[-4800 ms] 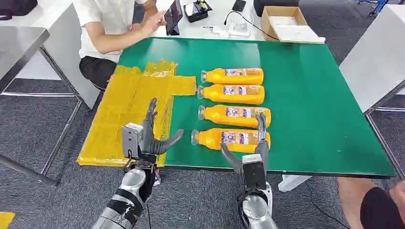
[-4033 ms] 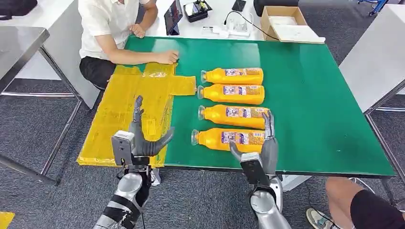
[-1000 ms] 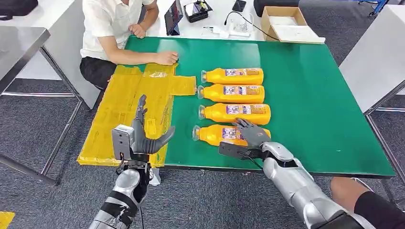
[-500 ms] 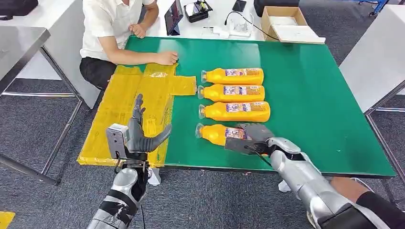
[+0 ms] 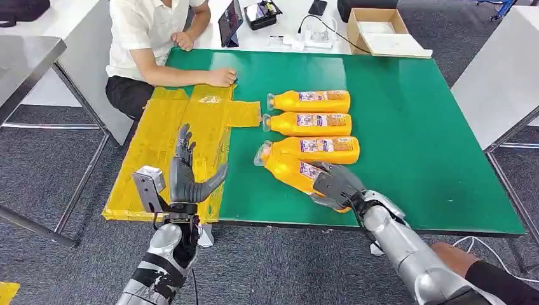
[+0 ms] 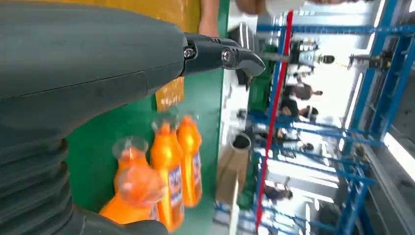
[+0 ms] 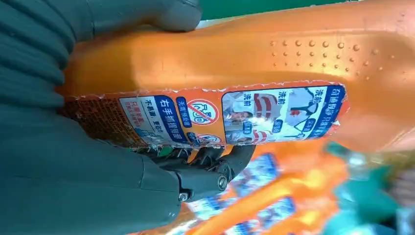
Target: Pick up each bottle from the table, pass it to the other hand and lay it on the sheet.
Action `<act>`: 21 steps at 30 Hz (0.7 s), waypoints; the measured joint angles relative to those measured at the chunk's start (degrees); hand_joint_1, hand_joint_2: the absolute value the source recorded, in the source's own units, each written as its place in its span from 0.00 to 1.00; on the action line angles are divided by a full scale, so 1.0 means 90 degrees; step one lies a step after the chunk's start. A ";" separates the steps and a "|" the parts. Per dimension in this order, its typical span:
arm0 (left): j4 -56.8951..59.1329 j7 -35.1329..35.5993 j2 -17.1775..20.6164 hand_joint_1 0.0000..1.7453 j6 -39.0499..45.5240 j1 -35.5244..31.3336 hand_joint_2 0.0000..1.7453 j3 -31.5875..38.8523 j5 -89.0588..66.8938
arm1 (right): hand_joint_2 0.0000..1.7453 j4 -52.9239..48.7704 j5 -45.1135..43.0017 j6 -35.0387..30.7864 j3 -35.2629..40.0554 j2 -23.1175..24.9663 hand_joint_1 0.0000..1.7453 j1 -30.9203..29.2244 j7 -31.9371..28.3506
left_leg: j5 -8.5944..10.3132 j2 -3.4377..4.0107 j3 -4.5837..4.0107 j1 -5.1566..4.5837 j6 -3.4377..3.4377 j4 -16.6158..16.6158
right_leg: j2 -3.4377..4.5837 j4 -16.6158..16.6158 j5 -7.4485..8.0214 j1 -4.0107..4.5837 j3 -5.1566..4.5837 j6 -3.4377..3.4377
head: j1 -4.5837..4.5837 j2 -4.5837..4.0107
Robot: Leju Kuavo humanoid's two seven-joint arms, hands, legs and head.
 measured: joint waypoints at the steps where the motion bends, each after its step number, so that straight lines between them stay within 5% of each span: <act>1: -0.0046 0.0000 -0.0010 0.00 -0.0048 0.0035 1.00 -0.0058 0.0021 | 1.00 -0.0113 -0.0103 -0.0007 -0.0092 0.0053 1.00 0.0086 -0.0060 | 0.0000 -0.0001 -0.0002 0.0000 0.0000 0.0000 | 0.0000 0.0000 0.0000 0.0000 -0.0002 0.0000 | 0.0000 0.0000; 9: -0.0199 0.0457 -0.0017 0.00 -0.1088 0.0238 1.00 -0.0622 0.0811 | 1.00 -0.1309 -0.0925 0.0007 -0.0704 0.0401 1.00 0.0832 -0.0621 | -0.0001 -0.0002 -0.0005 -0.0001 0.0000 0.0000 | -0.0001 -0.0002 -0.0001 -0.0002 -0.0004 0.0000 | 0.0002 0.0000; 21: -0.0245 0.0653 -0.0015 0.00 -0.1352 0.0503 1.00 -0.1141 0.1051 | 1.00 -0.2266 -0.1078 -0.0148 -0.1044 0.0697 1.00 0.1630 -0.0748 | -0.0002 0.0001 -0.0007 0.0000 0.0000 0.0000 | 0.0001 -0.0001 -0.0001 -0.0001 -0.0009 0.0000 | 0.0002 0.0000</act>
